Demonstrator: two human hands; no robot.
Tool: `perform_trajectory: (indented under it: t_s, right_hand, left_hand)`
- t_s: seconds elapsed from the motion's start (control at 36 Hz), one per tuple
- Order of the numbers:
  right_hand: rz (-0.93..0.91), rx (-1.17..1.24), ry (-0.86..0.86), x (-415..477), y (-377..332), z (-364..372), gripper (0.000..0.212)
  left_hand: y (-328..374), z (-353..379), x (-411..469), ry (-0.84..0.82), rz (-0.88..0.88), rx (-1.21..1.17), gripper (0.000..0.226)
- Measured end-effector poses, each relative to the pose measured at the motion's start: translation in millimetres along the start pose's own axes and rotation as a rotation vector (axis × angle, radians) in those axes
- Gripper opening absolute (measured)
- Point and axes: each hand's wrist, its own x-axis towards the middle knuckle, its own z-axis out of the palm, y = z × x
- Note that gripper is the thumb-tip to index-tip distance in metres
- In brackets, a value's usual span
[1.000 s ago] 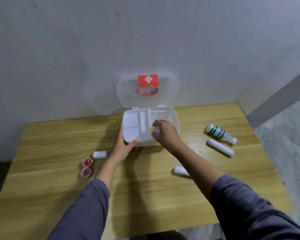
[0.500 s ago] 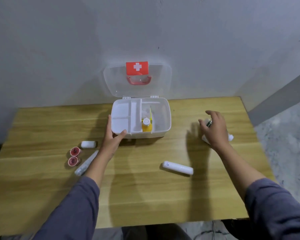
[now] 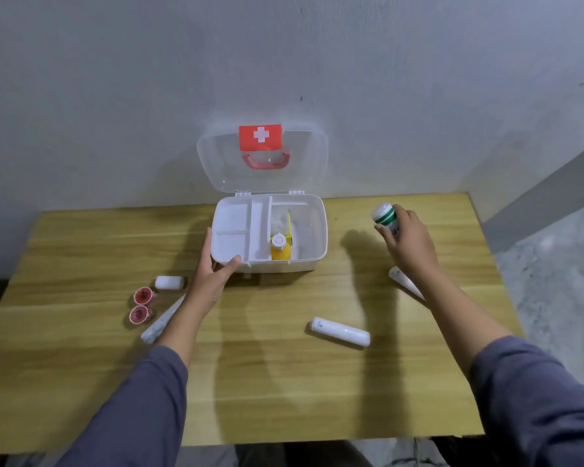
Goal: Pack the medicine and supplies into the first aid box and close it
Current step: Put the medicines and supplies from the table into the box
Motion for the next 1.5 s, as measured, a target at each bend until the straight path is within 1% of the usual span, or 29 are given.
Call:
perform_trajectory:
  t_s: [0.08,0.19,0.25,0.31,0.39,0.53,0.64,0.72,0.75,0.81,0.83,0.94,1.11,1.31,1.42,1.5]
  right_hand:
    - [-0.141,0.083,-0.059,-5.0,-35.3,-5.3,0.048]
    - [-0.295,-0.059,-0.202,-10.7,-80.7,-2.7,0.052]
    - [-0.306,-0.151,-0.286,-10.9,-98.6,2.4,0.053]
    - [-0.317,-0.259,-0.344,-11.4,-110.9,7.6,0.049]
    - [-0.346,-0.409,-0.404,-12.4,-124.6,11.6,0.042]
    - [-0.285,-0.474,-0.47,-10.0,-140.1,10.4,0.028]
    - [-0.237,-0.477,-0.444,-9.8,-146.2,12.1,0.017]
    - [-0.215,-0.466,-0.419,-13.8,-148.1,14.1,0.038]
    - [-0.214,-0.458,-0.411,-15.1,-148.4,15.3,0.036]
    - [-0.216,-0.458,-0.382,-17.2,-149.0,18.2,0.018]
    - [-0.22,-0.452,-0.37,-18.0,-149.4,19.5,0.014]
    - [-0.211,-0.423,-0.329,-21.9,-149.0,23.3,0.012]
    - [-0.172,-0.36,-0.331,-25.0,-146.6,22.6,0.021]
    - [-0.111,-0.165,-0.386,-33.8,-144.2,25.4,0.032]
    - [-0.108,-0.013,-0.305,-40.7,-137.6,31.2,0.029]
    - [-0.126,0.054,-0.246,-46.0,-131.3,37.5,0.03]
  left_hand:
    - [-1.5,-1.4,0.2,-0.017,-0.002,0.004,0.081]
    - [-3.4,-3.5,3.0,-0.034,-0.016,0.014,0.082]
    - [-3.6,-4.0,3.6,-0.046,-0.023,0.021,0.083]
    - [-3.1,-5.6,3.9,-0.06,-0.036,0.018,0.086]
    - [-4.3,-9.6,4.8,-0.081,-0.045,0.0,0.099]
    - [-10.5,-9.5,9.1,-0.077,-0.03,0.0,0.087]
    - [-10.8,-8.1,9.3,-0.07,-0.012,0.029,0.086]
    - [-12.2,-7.3,10.6,-0.062,0.008,0.046,0.085]
    - [-13.5,-7.4,11.2,-0.064,0.011,0.056,0.085]
    - [-13.5,-7.6,11.2,-0.07,0.012,0.07,0.085]
    - [-13.3,-7.7,11.3,-0.072,0.011,0.071,0.085]
    - [-12.6,-8.5,11.8,-0.084,0.011,0.066,0.085]
    - [-10.3,-10.3,10.8,-0.112,0.015,0.073,0.085]
    - [-8.1,-11.8,10.1,-0.135,0.031,0.068,0.085]
    - [-7.2,-12.9,8.9,-0.139,0.035,0.074,0.084]
    - [-5.2,-12.9,6.6,-0.138,0.043,0.086,0.084]
